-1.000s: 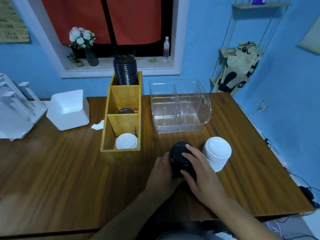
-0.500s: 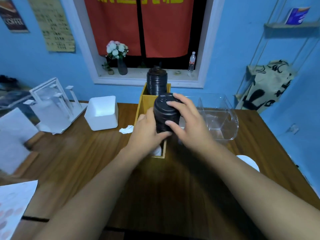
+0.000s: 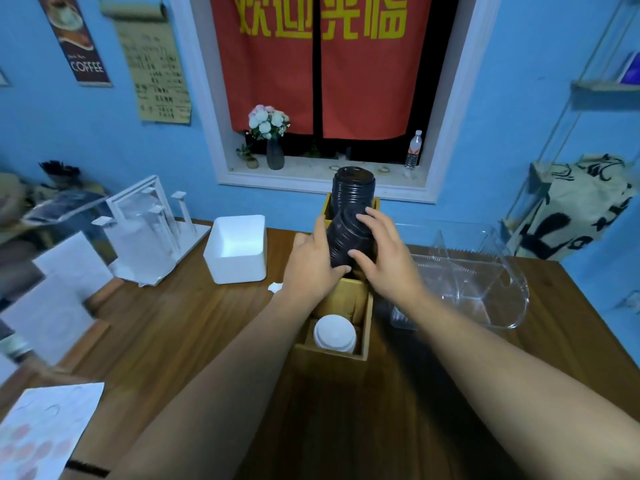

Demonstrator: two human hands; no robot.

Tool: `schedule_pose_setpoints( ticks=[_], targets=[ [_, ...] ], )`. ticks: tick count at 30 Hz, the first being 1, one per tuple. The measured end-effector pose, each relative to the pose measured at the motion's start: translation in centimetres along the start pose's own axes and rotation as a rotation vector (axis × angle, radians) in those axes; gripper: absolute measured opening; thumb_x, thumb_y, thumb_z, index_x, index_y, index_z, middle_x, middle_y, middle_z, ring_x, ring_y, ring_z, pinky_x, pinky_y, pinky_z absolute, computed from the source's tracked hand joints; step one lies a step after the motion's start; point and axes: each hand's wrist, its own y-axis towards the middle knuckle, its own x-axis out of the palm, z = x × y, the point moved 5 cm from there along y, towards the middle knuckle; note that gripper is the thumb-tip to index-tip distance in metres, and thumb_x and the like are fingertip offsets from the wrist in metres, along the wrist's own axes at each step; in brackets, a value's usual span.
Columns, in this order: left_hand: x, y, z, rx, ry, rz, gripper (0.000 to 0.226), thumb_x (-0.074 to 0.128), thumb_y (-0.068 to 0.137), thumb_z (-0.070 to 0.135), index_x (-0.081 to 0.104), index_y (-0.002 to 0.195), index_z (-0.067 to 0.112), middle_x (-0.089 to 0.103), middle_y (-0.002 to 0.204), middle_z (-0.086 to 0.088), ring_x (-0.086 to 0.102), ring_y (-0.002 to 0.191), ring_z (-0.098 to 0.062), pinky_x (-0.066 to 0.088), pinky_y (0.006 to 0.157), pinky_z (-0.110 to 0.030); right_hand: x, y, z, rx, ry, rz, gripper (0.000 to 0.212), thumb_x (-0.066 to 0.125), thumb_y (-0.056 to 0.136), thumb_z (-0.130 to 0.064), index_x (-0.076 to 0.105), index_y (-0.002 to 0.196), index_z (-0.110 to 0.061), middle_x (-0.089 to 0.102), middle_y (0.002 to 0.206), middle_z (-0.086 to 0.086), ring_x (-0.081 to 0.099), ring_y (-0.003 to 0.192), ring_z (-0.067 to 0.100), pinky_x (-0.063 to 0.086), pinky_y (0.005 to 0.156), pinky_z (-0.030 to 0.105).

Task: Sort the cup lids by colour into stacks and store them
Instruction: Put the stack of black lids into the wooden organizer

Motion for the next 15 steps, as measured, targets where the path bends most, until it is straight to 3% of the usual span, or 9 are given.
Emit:
schedule_pose_setpoints(
  ticks=[5, 10, 15],
  targets=[
    [-0.2, 0.0, -0.1, 0.061, -0.024, -0.041, 0.1, 0.079, 0.086, 0.026, 0.011, 0.159, 0.024, 0.058, 0.139, -0.006, 0.055, 0.122, -0.026, 0.05, 0.101, -0.041, 1.7, -0.1, 0.8, -0.084, -0.167, -0.112, 0.058, 0.07, 0.092, -0.027, 0.047, 0.145, -0.02, 0.037, 0.156, -0.001, 0.043, 0.138, 0.022, 0.039, 0.112, 0.047],
    [0.1, -0.3, 0.3, 0.147, 0.026, -0.006, 0.069, 0.069, 0.09, 0.018, 0.037, 0.151, 0.023, 0.055, 0.142, 0.001, 0.049, 0.117, -0.022, 0.046, 0.104, -0.041, 2.4, 0.4, 1.0, -0.101, -0.292, -0.151, 0.054, 0.076, 0.084, -0.033, 0.058, 0.133, -0.021, 0.049, 0.146, -0.003, 0.054, 0.126, 0.025, 0.045, 0.099, 0.05],
    [0.1, -0.4, 0.4, 0.176, 0.142, -0.002, 0.062, 0.067, 0.092, 0.026, 0.043, 0.149, 0.017, 0.058, 0.139, -0.002, 0.048, 0.118, -0.023, 0.043, 0.104, -0.037, 2.6, -0.1, 1.1, -0.105, -0.341, -0.178, 0.047, 0.068, 0.091, -0.037, 0.058, 0.135, -0.025, 0.051, 0.148, -0.005, 0.053, 0.129, 0.019, 0.037, 0.111, 0.047]
  ],
)
